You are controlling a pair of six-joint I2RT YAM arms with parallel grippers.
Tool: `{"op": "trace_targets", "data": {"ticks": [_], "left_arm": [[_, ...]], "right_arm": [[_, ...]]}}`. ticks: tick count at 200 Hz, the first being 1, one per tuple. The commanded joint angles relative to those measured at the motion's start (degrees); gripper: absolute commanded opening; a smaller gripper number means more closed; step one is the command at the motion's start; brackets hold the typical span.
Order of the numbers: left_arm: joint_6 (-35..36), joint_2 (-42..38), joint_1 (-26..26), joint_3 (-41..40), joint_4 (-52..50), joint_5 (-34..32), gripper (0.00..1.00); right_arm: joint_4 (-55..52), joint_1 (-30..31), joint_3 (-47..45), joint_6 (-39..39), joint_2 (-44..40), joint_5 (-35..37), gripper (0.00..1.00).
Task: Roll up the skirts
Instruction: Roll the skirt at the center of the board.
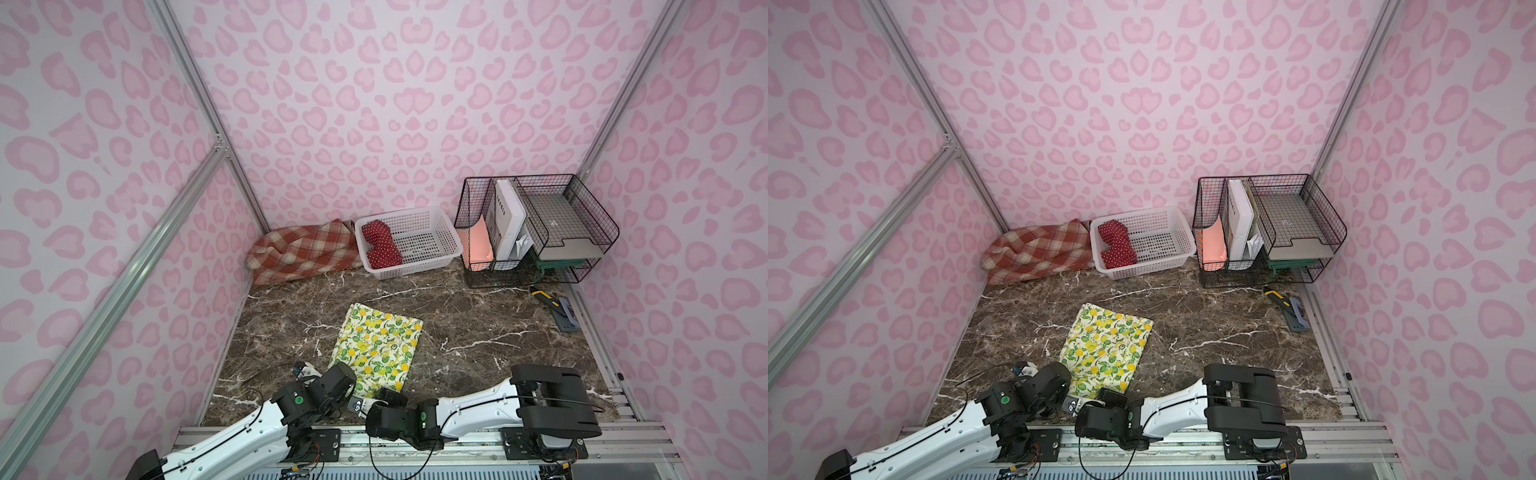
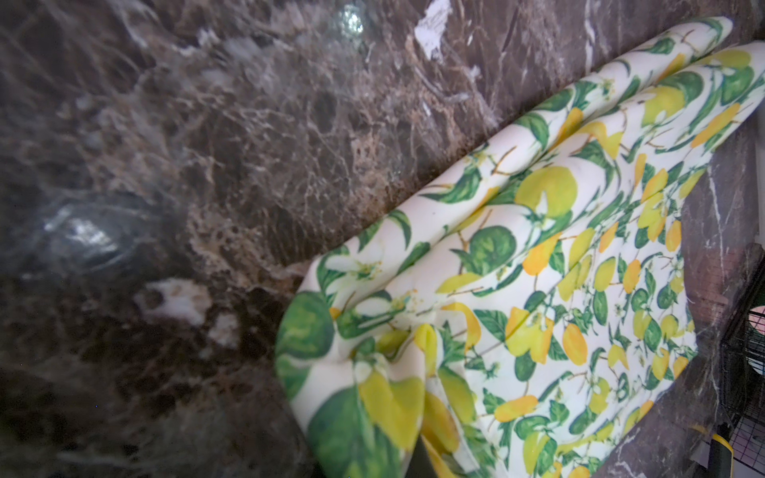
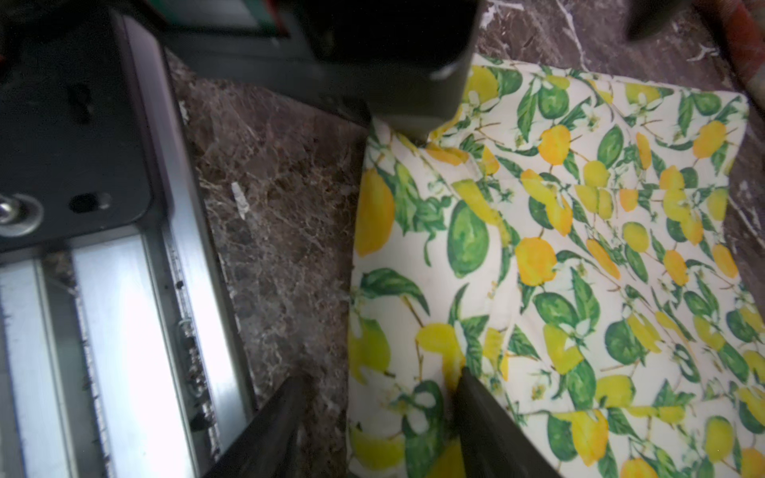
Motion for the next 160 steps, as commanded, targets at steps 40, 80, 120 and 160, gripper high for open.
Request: {"op": "trace_targets", "data": {"ticks": [40, 80, 120, 160], "left_arm": [[-0.3, -0.1, 0.0, -0.1, -0.5, 1.1, 0.0], [-0.6, -2.3, 0.0, 0.3, -3.7, -0.5, 0.03], [2.0, -11.7, 0.2, 3.8, -14.8, -10.6, 0.98], [4.9, -19.8, 1.2, 6.1, -21.4, -14.7, 0.98]], "right_arm": [[-11.2, -1.2, 4.2, 0.0, 4.5, 1.0, 0.25], [-12.6, -2.1, 2.9, -2.0, 4.0, -4.6, 0.0], [-14.4, -8.0, 3.4, -2.5, -1.6, -33.0, 0.0], [-15.9, -19.8, 8.2, -0.9, -1.0, -67.1, 0.0]]}}
